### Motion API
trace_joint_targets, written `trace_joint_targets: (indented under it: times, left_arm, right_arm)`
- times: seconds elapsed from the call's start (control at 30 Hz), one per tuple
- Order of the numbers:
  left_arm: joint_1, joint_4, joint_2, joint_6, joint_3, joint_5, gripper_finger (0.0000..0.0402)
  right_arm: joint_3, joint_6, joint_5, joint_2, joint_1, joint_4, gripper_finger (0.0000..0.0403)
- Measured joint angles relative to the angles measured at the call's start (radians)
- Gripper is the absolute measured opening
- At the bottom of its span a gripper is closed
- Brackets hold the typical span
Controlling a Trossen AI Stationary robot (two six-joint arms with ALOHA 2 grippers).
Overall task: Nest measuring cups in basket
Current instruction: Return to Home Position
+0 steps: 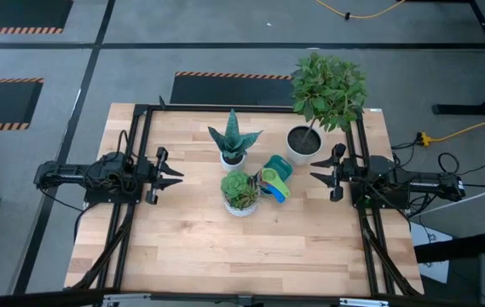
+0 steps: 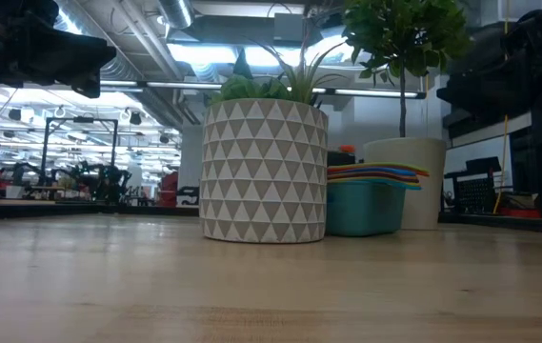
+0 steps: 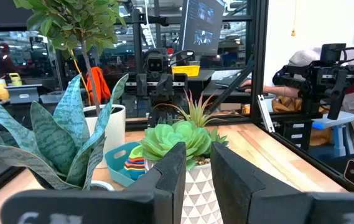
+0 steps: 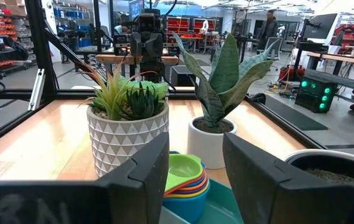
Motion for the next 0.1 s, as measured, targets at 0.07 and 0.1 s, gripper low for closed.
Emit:
trace_joint_targets:
  times: [0.07, 0.1]
  left_arm:
    - [0.0, 0.0, 0.0, 0.0, 0.0, 0.0, 0.0069]
    - [0.0, 0.0, 0.0, 0.0, 0.0, 0.0, 0.0069]
  right_arm:
    - [0.0, 0.002, 0.0, 0.0, 0.0, 0.0, 0.0156]
    - [0.0, 0.002, 0.0, 0.0, 0.0, 0.0, 0.0156]
